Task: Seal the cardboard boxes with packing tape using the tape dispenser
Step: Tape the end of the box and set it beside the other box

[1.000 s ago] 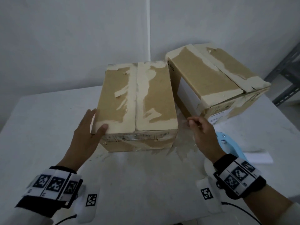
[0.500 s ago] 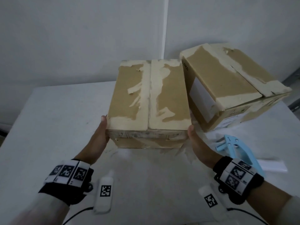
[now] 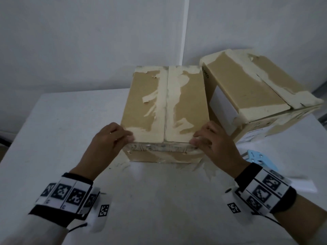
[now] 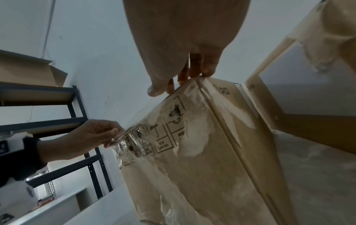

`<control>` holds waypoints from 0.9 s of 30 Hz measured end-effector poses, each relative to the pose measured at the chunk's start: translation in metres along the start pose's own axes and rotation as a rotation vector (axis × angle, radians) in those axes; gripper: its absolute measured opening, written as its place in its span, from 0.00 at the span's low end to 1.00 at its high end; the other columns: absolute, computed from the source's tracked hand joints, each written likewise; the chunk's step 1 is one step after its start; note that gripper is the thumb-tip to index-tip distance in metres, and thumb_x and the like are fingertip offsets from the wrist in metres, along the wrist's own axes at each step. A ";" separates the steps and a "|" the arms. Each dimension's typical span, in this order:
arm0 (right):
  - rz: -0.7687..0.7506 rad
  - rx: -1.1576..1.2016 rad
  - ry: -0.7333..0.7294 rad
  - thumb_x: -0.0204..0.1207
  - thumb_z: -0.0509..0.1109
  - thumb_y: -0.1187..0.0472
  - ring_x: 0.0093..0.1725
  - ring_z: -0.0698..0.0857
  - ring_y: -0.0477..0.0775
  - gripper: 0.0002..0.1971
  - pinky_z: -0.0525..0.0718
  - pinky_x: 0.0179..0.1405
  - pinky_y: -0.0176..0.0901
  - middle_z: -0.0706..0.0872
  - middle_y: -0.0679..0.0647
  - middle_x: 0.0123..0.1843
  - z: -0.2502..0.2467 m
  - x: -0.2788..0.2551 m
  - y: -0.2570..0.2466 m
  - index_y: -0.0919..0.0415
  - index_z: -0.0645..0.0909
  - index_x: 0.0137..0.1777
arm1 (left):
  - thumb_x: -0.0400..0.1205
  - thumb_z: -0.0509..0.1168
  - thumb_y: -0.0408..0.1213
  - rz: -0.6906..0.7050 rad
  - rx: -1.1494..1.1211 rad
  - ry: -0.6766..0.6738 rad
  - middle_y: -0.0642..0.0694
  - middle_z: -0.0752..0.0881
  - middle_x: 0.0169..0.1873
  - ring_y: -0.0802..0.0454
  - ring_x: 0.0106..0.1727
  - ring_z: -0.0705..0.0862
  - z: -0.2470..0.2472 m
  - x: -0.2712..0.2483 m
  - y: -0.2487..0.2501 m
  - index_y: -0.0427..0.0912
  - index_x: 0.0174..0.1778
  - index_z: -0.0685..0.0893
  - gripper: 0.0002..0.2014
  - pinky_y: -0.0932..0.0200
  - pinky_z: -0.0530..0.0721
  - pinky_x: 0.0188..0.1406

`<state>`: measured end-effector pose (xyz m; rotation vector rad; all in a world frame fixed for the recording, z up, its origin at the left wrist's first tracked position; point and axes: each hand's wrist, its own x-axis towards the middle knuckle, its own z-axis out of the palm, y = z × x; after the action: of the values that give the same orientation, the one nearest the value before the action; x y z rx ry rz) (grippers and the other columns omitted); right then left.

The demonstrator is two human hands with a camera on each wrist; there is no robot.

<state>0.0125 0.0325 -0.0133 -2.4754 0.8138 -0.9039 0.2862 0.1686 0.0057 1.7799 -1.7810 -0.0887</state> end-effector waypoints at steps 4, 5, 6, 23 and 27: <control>-0.066 -0.189 0.006 0.76 0.56 0.38 0.35 0.73 0.51 0.25 0.73 0.30 0.45 0.79 0.55 0.35 0.008 0.002 -0.003 0.61 0.78 0.36 | 0.75 0.61 0.50 0.044 0.030 -0.049 0.50 0.80 0.35 0.62 0.35 0.71 0.001 0.007 -0.006 0.36 0.43 0.88 0.20 0.72 0.72 0.36; -0.076 -0.212 0.012 0.76 0.56 0.37 0.35 0.72 0.51 0.26 0.71 0.31 0.43 0.79 0.55 0.35 0.008 0.003 -0.003 0.60 0.78 0.36 | 0.74 0.62 0.51 0.043 0.022 -0.046 0.53 0.78 0.36 0.64 0.35 0.71 0.001 0.008 -0.008 0.37 0.42 0.88 0.20 0.75 0.70 0.36; -0.090 -0.219 0.017 0.76 0.56 0.38 0.36 0.70 0.50 0.25 0.70 0.31 0.42 0.79 0.55 0.35 0.008 0.003 -0.003 0.61 0.78 0.36 | 0.74 0.62 0.52 0.038 0.002 -0.043 0.55 0.77 0.36 0.67 0.35 0.72 0.001 0.009 -0.009 0.38 0.42 0.88 0.20 0.77 0.70 0.37; -0.152 -0.303 -0.091 0.69 0.60 0.34 0.56 0.79 0.57 0.29 0.76 0.53 0.50 0.85 0.59 0.56 0.019 0.031 0.003 0.61 0.82 0.53 | 0.80 0.51 0.62 0.177 0.136 -0.065 0.35 0.83 0.63 0.49 0.67 0.71 0.035 0.028 -0.003 0.36 0.59 0.83 0.33 0.56 0.64 0.69; -0.218 -0.379 -0.123 0.77 0.49 0.35 0.63 0.75 0.56 0.33 0.68 0.58 0.46 0.86 0.60 0.61 0.017 0.028 0.011 0.62 0.81 0.61 | 0.83 0.44 0.60 0.202 0.216 -0.166 0.36 0.79 0.68 0.48 0.72 0.66 0.037 0.024 -0.012 0.35 0.70 0.74 0.34 0.60 0.53 0.76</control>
<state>0.0374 0.0089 -0.0182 -2.9635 0.7392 -0.7080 0.2821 0.1318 -0.0208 1.7704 -2.1504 0.0414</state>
